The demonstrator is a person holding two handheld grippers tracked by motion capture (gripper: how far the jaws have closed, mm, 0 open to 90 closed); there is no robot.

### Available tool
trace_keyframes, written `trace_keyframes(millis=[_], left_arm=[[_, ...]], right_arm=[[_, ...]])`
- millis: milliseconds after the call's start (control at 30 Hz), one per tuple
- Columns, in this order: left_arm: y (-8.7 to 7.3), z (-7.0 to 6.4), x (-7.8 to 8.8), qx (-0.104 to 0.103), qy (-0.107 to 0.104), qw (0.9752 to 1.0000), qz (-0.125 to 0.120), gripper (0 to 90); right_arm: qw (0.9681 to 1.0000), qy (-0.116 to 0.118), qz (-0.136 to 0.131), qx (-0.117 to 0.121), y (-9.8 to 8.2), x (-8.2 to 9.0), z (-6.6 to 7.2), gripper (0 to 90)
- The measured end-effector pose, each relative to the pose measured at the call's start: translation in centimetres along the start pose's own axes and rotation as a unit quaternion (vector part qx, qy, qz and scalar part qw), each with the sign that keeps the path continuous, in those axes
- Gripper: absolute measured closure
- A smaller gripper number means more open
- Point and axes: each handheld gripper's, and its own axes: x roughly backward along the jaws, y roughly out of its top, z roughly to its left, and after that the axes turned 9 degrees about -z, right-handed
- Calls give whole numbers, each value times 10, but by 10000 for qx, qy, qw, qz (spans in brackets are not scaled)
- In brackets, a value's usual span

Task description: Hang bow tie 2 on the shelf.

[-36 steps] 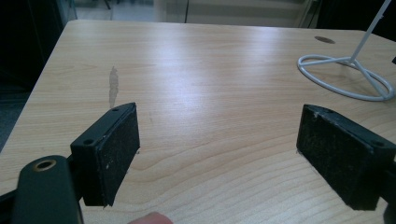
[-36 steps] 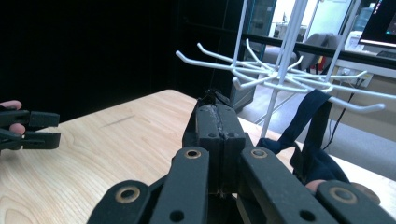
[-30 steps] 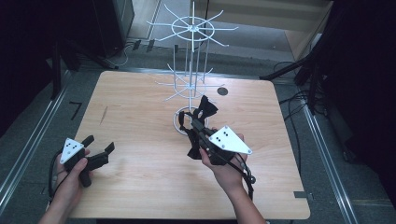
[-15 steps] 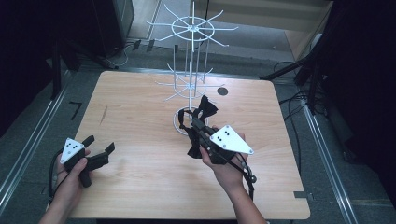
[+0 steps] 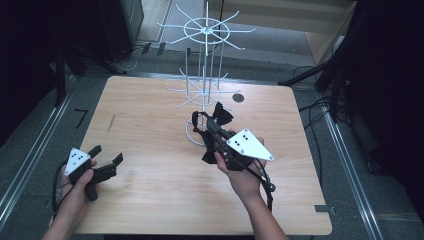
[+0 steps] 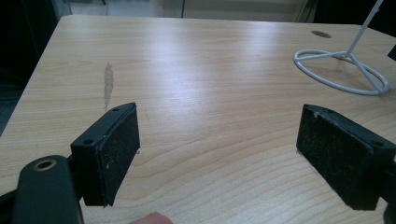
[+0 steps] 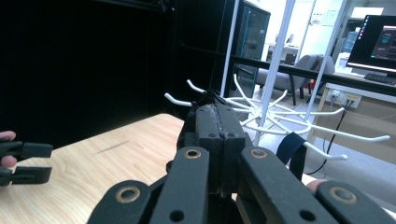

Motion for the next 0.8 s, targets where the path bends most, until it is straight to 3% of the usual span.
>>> trace_keyframes(millis=[300, 800], left_arm=[[0, 1, 1, 11, -10, 10000, -21, 140], [-1, 0, 5, 113, -43, 9999, -103, 139]], right_arm=[[9999, -75, -41, 85, -2, -8, -4, 900], [9996, -276, 38, -7, -12, -17, -15, 900]])
